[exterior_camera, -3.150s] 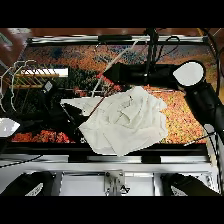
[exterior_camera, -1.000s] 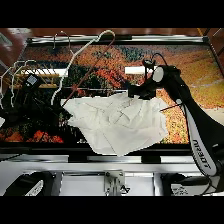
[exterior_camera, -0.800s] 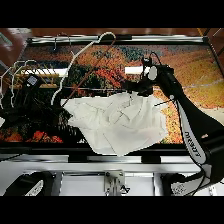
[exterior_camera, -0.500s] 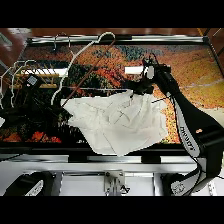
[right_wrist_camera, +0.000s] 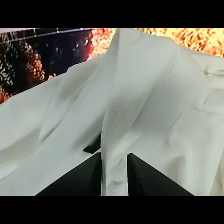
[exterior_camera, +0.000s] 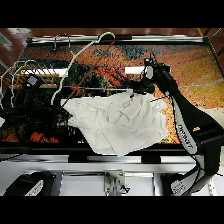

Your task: Fold the shirts.

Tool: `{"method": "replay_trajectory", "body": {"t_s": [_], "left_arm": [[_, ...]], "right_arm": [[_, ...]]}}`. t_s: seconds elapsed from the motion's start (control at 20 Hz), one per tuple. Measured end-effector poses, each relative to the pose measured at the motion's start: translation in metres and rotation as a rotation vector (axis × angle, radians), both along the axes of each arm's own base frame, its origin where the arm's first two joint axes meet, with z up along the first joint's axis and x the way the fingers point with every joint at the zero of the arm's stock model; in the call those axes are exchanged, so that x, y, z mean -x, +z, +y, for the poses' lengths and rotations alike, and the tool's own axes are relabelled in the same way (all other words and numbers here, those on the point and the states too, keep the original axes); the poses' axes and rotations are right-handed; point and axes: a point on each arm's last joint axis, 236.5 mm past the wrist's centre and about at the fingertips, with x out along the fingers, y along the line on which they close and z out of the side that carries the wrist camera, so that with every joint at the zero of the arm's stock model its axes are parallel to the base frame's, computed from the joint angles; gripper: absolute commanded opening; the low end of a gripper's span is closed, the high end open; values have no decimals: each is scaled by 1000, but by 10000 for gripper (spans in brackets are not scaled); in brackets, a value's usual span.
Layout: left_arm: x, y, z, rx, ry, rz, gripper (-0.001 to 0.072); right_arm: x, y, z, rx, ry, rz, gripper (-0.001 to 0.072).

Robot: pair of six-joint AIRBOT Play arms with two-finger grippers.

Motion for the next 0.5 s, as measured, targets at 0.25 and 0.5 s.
{"method": "replay_trajectory", "body": {"t_s": [0.25, 0.5], "left_arm": [[0, 0, 0, 0, 0, 1, 42], [0, 0, 0, -3, -3, -2, 42]], "right_arm": [[-6, -9, 9, -47, -26, -2, 275], [-3, -14, 1, -44, -25, 32, 75]]}}
